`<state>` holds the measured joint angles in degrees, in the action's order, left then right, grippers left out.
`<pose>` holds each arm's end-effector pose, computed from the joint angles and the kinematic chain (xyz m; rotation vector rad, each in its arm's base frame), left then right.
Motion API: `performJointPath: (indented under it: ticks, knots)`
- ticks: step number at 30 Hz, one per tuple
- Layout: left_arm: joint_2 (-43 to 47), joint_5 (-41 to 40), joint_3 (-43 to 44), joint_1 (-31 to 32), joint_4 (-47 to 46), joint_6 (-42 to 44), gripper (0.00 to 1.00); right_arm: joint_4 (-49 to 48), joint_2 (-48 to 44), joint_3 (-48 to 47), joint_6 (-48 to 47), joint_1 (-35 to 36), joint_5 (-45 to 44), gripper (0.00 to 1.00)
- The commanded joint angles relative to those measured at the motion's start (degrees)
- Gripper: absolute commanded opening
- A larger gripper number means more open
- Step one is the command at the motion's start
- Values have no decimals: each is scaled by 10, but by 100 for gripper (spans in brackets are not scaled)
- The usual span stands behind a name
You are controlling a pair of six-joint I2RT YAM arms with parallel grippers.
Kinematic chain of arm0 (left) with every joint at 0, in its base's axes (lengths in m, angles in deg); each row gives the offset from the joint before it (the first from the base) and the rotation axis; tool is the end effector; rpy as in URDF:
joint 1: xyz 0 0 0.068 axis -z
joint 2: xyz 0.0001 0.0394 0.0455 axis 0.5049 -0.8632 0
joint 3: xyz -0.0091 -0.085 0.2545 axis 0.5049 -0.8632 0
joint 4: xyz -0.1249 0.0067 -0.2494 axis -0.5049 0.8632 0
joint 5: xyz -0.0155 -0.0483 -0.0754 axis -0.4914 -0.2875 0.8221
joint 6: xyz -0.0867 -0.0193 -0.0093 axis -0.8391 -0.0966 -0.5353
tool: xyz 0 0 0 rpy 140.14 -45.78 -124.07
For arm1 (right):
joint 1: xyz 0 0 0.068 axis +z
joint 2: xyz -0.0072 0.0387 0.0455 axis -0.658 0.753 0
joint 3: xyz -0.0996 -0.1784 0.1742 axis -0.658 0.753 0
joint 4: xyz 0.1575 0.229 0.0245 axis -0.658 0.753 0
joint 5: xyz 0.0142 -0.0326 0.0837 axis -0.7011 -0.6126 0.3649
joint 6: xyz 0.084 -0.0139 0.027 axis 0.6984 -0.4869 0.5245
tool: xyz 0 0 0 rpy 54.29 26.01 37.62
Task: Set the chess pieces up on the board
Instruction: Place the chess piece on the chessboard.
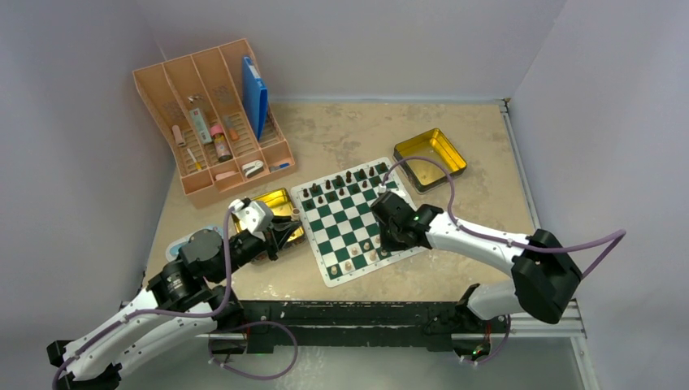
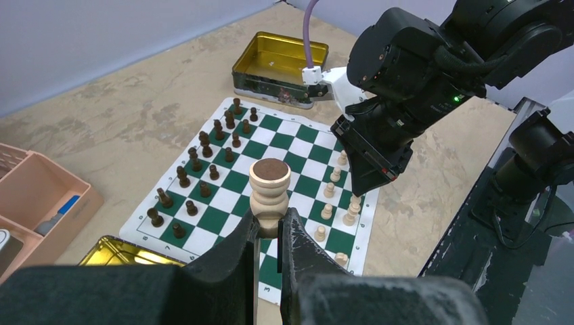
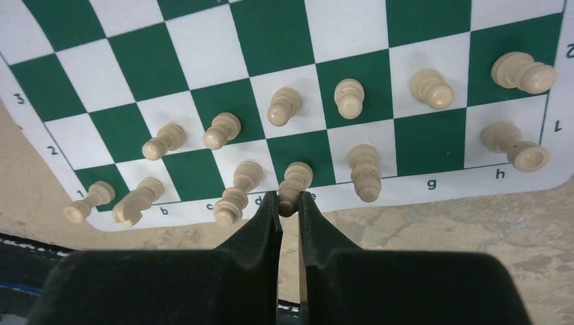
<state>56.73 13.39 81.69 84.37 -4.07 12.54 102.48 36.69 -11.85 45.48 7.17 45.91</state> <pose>0.1107 -0.1369 0.3204 0.5936 1.5584 -0.7133 0.2120 0.2178 0.1470 -0.1303 2.6095 0.3479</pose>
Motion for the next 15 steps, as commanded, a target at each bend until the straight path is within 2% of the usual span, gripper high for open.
performJointPath:
  ticks: [1,9,15]
  knots:
    - [4,-5,25,1,-11,15,0,27,-29,-51,-2,-2,-29,1]
    - [9,-7,23,1,-9,16,0,40,-53,-92,-7,3,-14,0]
    - [7,-7,25,1,-7,21,0,43,-63,-112,23,56,-10,0]
